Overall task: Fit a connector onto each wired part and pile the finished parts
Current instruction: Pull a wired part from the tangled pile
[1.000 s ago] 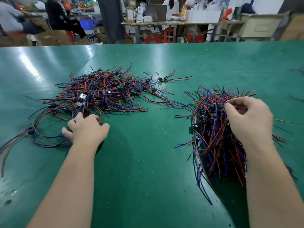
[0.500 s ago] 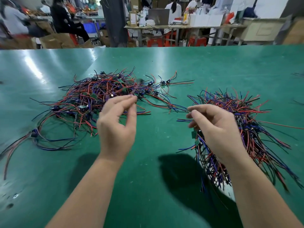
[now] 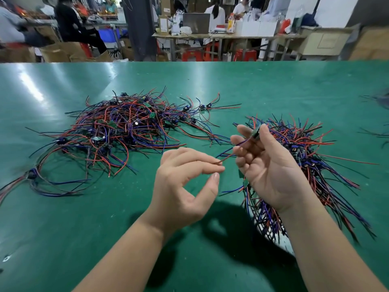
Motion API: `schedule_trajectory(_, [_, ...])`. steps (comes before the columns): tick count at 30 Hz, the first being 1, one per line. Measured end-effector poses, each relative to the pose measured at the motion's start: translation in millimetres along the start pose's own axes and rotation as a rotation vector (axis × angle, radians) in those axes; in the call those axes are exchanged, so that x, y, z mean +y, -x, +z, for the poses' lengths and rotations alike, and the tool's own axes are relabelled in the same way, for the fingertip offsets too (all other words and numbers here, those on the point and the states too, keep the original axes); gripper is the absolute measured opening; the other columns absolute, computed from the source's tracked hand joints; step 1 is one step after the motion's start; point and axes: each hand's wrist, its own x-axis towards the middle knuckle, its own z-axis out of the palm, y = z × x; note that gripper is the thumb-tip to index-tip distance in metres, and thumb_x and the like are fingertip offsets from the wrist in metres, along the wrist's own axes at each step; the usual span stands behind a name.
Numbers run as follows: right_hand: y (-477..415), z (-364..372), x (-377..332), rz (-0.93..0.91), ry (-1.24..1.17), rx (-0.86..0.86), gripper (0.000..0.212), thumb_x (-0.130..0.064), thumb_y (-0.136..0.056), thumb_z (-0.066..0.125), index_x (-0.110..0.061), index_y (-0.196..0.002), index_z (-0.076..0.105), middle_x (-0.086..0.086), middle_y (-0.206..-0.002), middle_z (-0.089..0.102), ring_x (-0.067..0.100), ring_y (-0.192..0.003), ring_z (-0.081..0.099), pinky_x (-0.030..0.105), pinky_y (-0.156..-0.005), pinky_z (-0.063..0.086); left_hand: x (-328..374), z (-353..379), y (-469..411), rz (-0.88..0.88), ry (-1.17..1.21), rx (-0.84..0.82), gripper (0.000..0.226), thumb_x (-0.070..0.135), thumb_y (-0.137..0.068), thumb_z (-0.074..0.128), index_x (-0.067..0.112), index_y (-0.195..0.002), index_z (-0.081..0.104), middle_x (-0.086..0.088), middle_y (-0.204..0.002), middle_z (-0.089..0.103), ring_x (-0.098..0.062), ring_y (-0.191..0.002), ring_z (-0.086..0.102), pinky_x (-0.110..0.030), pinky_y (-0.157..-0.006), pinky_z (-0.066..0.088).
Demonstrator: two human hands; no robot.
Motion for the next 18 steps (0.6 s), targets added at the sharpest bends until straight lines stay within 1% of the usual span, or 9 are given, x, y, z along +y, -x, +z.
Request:
schedule_trajectory(4, [2, -2, 1, 0.0, 0.023, -0.032, 0.031, -0.035, -0.077, 0.054, -0.013, -0.095, 0.067, 0.005, -0.084, 0.073, 0.01, -0.064, 0.067, 0.015, -0.055, 0.05, -2, -1, 2, -0.003, -0.025, -0.013, 0.027, 0.023, -0.08, 0.058, 0.012, -0.056, 0.066, 0.012, -0.074, 0.069, -0.015, -0.079, 0.063, -0.049, -0.08, 0.04])
schedule_trajectory(7, [4, -2, 2, -0.053, 0.144, -0.09, 0.028, -0.033, -0.078, 0.056, -0.019, -0.099, 0.068, 0.005, -0.091, 0.074, 0.01, -0.07, 0.069, 0.016, -0.057, 0.049, -2, 1, 2, -0.001, -0.12, 0.065, 0.031, 0.023, -0.081, 0.059, 0.012, -0.052, 0.054, 0.01, -0.071, 0.064, -0.016, -0.073, 0.059, -0.047, -0.078, 0.038])
schedule_trajectory(9, [5, 0, 4, -0.112, 0.301, -0.085, 0.029, -0.035, -0.072, 0.063, -0.02, -0.097, 0.07, 0.006, -0.09, 0.075, 0.01, -0.07, 0.067, 0.017, -0.058, 0.045, -3, 2, -1, -0.032, -0.189, 0.142, 0.027, 0.029, -0.081, 0.062, 0.014, -0.059, 0.056, 0.007, -0.08, 0.062, -0.018, -0.077, 0.057, -0.044, -0.08, 0.038])
schedule_trajectory(10, [6, 0, 6, -0.132, 0.37, -0.083, 0.032, -0.037, -0.068, 0.067, -0.02, -0.095, 0.071, 0.007, -0.088, 0.075, 0.011, -0.069, 0.066, 0.018, -0.058, 0.044, -3, 2, -2, -0.045, -0.21, 0.153, 0.024, 0.035, -0.08, 0.064, 0.015, -0.067, 0.059, 0.006, -0.087, 0.061, -0.018, -0.083, 0.057, -0.042, -0.082, 0.039])
schedule_trajectory(11, [7, 1, 9, -0.135, 0.407, -0.094, 0.034, -0.037, -0.064, 0.069, -0.019, -0.093, 0.073, 0.009, -0.086, 0.075, 0.012, -0.069, 0.066, 0.019, -0.059, 0.045, -4, 3, -3, -0.05, -0.214, 0.137, 0.024, 0.04, -0.079, 0.066, 0.016, -0.078, 0.063, 0.006, -0.093, 0.059, -0.017, -0.089, 0.057, -0.042, -0.084, 0.04])
schedule_trajectory(12, [7, 2, 13, -0.123, 0.409, -0.122, 0.034, -0.036, -0.062, 0.071, -0.018, -0.091, 0.074, 0.01, -0.084, 0.075, 0.013, -0.069, 0.066, 0.02, -0.06, 0.047, -5, 4, -3, -0.053, -0.198, 0.098, 0.028, 0.043, -0.078, 0.069, 0.018, -0.091, 0.066, 0.007, -0.099, 0.058, -0.016, -0.095, 0.056, -0.043, -0.086, 0.041])
schedule_trajectory(14, [7, 4, 19, -0.087, 0.407, -0.184, 0.029, -0.034, -0.062, 0.072, -0.016, -0.084, 0.077, 0.011, -0.08, 0.074, 0.016, -0.068, 0.067, 0.024, -0.062, 0.053, -8, 6, -1, -0.052, -0.132, 0.024, 0.041, 0.04, -0.078, 0.073, 0.017, -0.111, 0.066, 0.007, -0.105, 0.057, -0.015, -0.099, 0.057, -0.046, -0.085, 0.046])
schedule_trajectory(16, [8, 4, 22, -0.078, 0.494, -0.206, 0.025, -0.037, -0.067, 0.07, -0.017, -0.078, 0.078, 0.01, -0.077, 0.073, 0.016, -0.067, 0.066, 0.025, -0.062, 0.051, -10, 8, 1, -0.056, -0.09, 0.01, 0.039, 0.029, -0.08, 0.075, 0.012, -0.113, 0.068, 0.005, -0.1, 0.058, -0.014, -0.092, 0.058, -0.041, -0.082, 0.05])
schedule_trajectory(18, [8, 5, 23, -0.079, 0.57, -0.226, 0.031, -0.043, -0.077, 0.061, -0.016, -0.075, 0.077, 0.01, -0.075, 0.072, 0.017, -0.065, 0.063, 0.023, -0.059, 0.047, -12, 9, 1, -0.084, -0.072, 0.029, 0.027, 0.018, -0.082, 0.074, 0.008, -0.106, 0.071, 0.001, -0.092, 0.062, -0.01, -0.083, 0.058, -0.027, -0.079, 0.049])
